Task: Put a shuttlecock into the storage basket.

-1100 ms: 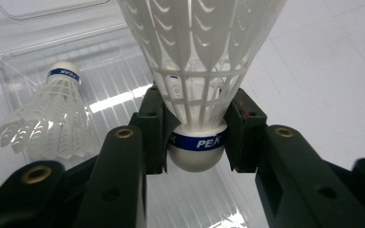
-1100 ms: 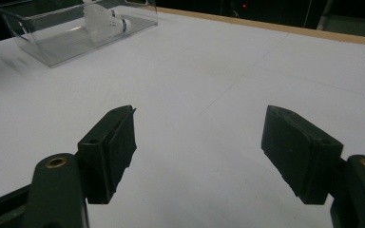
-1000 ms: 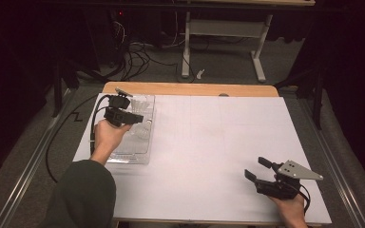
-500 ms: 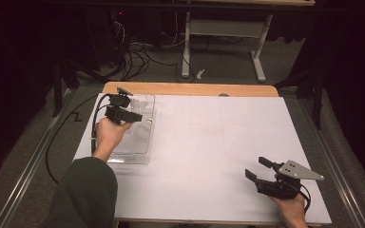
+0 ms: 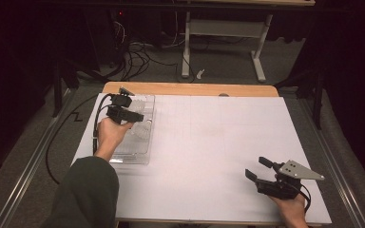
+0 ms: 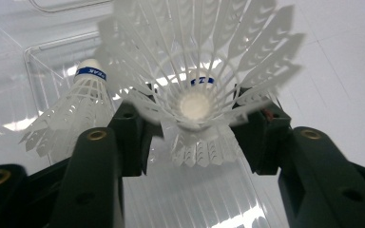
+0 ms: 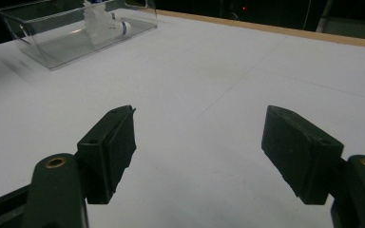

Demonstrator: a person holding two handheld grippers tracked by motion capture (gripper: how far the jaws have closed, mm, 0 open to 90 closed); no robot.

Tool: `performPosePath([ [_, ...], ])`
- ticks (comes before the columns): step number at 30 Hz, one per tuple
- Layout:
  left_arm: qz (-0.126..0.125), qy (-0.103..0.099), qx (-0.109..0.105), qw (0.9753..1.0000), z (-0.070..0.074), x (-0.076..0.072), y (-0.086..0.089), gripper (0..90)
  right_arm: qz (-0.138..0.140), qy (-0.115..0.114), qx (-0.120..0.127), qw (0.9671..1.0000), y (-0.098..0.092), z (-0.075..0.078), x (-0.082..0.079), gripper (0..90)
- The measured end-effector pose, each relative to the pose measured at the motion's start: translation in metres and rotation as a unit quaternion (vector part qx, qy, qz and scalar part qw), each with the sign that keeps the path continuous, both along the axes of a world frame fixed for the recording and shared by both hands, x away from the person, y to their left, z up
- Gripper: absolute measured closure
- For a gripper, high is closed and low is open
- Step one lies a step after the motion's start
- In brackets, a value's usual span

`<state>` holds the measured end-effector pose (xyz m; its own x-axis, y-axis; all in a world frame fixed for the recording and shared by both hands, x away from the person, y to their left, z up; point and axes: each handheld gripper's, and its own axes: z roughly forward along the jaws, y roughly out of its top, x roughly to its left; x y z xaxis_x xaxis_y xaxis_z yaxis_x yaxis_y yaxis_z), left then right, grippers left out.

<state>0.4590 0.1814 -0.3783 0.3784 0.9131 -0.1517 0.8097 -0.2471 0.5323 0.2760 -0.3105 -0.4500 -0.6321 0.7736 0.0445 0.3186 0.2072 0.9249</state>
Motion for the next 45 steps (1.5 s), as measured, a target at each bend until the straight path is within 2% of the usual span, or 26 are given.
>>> performPosePath([
  [7, 0.005, -0.008, 0.008, 0.9999, 0.002, -0.001, 0.002, 46.3, 0.000, 0.001, 0.000, 1.0000, 0.000, 0.000, 0.000, 27.2],
  [14, 0.009, -0.014, 0.005, 0.9998, 0.002, -0.001, 0.004, 40.7, 0.000, 0.002, 0.001, 1.0000, 0.000, 0.000, 0.000, 27.2],
  [15, 0.012, -0.020, 0.006, 0.9997, 0.002, -0.001, 0.004, 40.1, 0.001, 0.001, 0.000, 1.0000, 0.000, 0.000, 0.000, 27.2],
  [17, 0.016, -0.024, -0.001, 0.9996, 0.004, -0.002, 0.005, 39.5, 0.001, 0.001, 0.000, 1.0000, 0.000, 0.000, 0.000, 27.2],
  [21, 0.012, -0.029, 0.004, 0.9995, 0.005, -0.003, 0.004, 40.1, 0.001, 0.001, 0.001, 1.0000, 0.000, 0.000, 0.000, 27.2],
  [31, 0.003, -0.056, -0.003, 0.9984, 0.012, -0.014, 0.001, 40.2, 0.001, 0.000, 0.000, 1.0000, 0.000, 0.000, 0.000, 27.2],
  [35, 0.006, -0.067, -0.002, 0.9977, 0.014, -0.019, 0.000, 39.8, 0.001, 0.000, 0.000, 1.0000, 0.000, 0.000, 0.000, 27.2],
  [45, 0.000, -0.089, -0.020, 0.9958, 0.014, -0.035, 0.004, 40.1, 0.000, -0.003, 0.000, 1.0000, 0.000, 0.000, -0.001, 27.1],
])
